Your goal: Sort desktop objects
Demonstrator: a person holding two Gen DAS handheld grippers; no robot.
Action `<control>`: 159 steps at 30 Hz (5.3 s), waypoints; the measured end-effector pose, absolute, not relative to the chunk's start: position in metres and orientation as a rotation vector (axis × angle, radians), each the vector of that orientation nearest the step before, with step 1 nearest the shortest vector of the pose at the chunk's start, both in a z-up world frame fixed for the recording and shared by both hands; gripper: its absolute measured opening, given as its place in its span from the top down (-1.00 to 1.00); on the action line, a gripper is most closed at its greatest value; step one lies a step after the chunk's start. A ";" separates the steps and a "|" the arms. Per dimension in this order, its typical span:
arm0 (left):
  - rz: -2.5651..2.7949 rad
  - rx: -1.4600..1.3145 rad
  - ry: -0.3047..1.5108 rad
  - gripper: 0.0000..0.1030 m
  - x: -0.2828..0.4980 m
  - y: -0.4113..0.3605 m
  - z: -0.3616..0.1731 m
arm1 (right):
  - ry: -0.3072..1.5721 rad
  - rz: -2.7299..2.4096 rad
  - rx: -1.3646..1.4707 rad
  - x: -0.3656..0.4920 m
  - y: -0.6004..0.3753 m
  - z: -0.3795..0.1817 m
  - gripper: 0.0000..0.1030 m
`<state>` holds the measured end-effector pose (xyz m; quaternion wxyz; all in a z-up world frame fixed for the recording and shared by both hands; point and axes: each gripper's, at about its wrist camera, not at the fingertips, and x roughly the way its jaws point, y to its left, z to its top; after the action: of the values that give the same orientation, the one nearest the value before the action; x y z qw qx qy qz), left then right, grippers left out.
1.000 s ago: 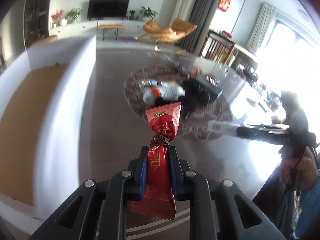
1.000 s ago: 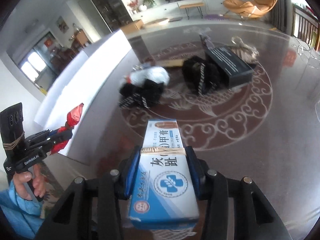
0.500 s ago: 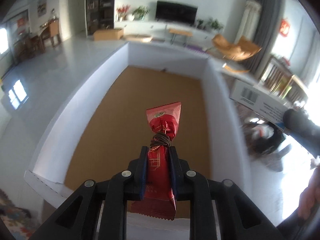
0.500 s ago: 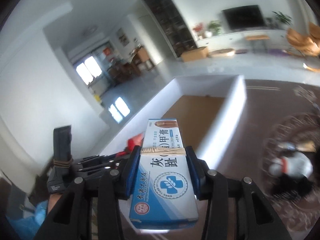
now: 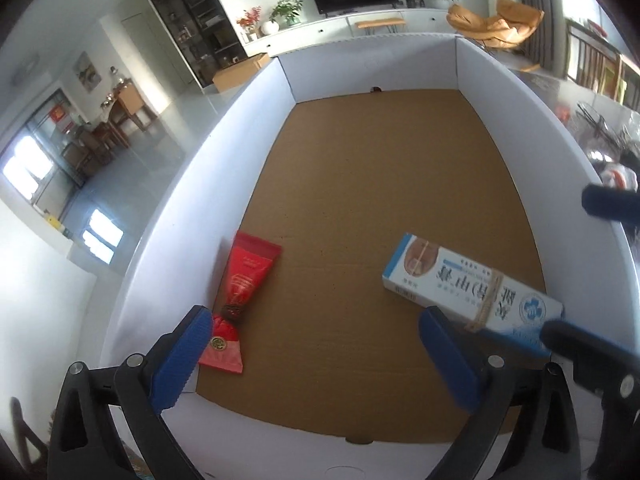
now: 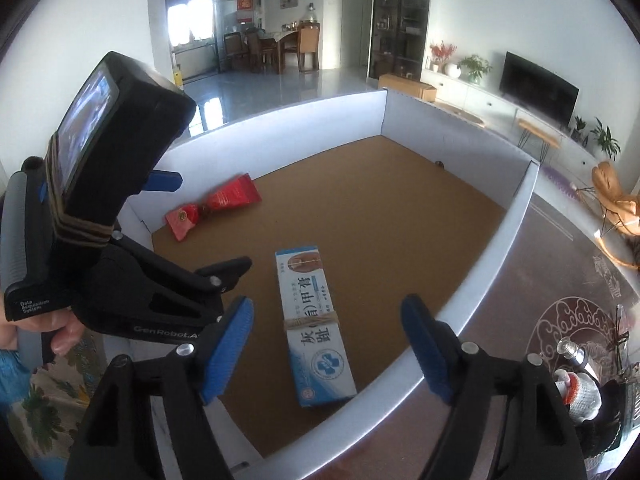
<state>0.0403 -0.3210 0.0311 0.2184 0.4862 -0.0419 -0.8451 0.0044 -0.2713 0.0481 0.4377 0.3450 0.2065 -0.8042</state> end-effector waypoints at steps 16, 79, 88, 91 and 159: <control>-2.712 0.956 -0.079 -1.00 0.075 -0.244 0.104 | 0.264 -2.549 0.675 0.006 -0.089 0.067 -1.00; -2.896 1.503 -0.103 -1.00 -0.034 -0.055 -0.038 | 0.012 -2.812 1.439 -0.061 0.085 -0.045 -1.00; -2.896 1.503 -0.102 -1.00 -0.034 -0.055 -0.038 | 0.012 -2.812 1.439 -0.060 0.086 -0.045 -1.00; -2.896 1.503 -0.102 -1.00 -0.034 -0.055 -0.038 | 0.007 -2.816 1.442 -0.059 0.086 -0.044 -1.00; -2.894 1.503 -0.098 -1.00 -0.032 -0.057 -0.038 | 0.002 -2.821 1.446 -0.056 0.087 -0.043 -1.00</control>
<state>-0.0318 -0.0574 -0.0383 -0.0605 0.4597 -0.0301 -0.8855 -0.0558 0.0865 -0.0426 -0.0141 0.4562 0.0007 -0.8898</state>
